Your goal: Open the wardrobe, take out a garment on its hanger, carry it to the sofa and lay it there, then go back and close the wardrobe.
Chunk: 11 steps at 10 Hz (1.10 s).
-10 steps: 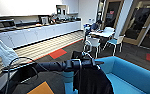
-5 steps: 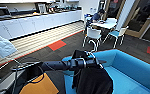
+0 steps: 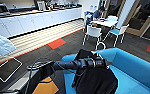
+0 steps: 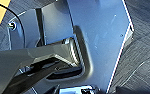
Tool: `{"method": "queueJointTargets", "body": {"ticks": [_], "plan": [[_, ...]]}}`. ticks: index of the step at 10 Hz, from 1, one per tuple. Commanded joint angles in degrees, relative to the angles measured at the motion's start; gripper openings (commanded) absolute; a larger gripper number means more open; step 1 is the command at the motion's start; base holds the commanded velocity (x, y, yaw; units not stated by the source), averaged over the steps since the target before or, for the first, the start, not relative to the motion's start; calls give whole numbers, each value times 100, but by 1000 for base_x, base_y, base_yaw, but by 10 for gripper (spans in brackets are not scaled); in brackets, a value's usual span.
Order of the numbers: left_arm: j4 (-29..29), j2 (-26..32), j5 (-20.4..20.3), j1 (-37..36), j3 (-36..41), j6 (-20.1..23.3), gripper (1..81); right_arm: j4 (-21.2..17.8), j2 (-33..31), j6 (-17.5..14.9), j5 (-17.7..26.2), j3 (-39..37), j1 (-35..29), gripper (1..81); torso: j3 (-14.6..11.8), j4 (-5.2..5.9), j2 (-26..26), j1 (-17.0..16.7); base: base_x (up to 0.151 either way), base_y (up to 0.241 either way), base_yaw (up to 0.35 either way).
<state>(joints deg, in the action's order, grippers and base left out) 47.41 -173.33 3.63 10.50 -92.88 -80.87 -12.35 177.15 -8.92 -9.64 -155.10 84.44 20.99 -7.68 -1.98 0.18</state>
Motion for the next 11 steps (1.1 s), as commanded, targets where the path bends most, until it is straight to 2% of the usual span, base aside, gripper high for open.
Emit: {"method": "queueJointTargets", "body": {"ticks": [1, 4, 8, 11], "plan": [[594, -396, 419, -702, -99, 98, 10, -22, 24, 5, 358, 42, -54, 811, 0, 0, 0, 0, 0, 0, 0], [1313, -589, 1234, -456, -187, 107, 10, -13, 24, 5, 358, 42, -55, 811, 0, 0, 0, 0, 0, 0, 0], [2440, -1126, 2660, -210, -301, 133, 10, -22, 24, 5, 349, 42, -46, 811, 0, 0, 0, 0, 0, 0, 0], [2993, -1168, 3231, -69, -240, 151, 10, -13, 24, 5, 349, 42, -46, 811, 0, 0, 0, -2, 0, 0, 0]]}}
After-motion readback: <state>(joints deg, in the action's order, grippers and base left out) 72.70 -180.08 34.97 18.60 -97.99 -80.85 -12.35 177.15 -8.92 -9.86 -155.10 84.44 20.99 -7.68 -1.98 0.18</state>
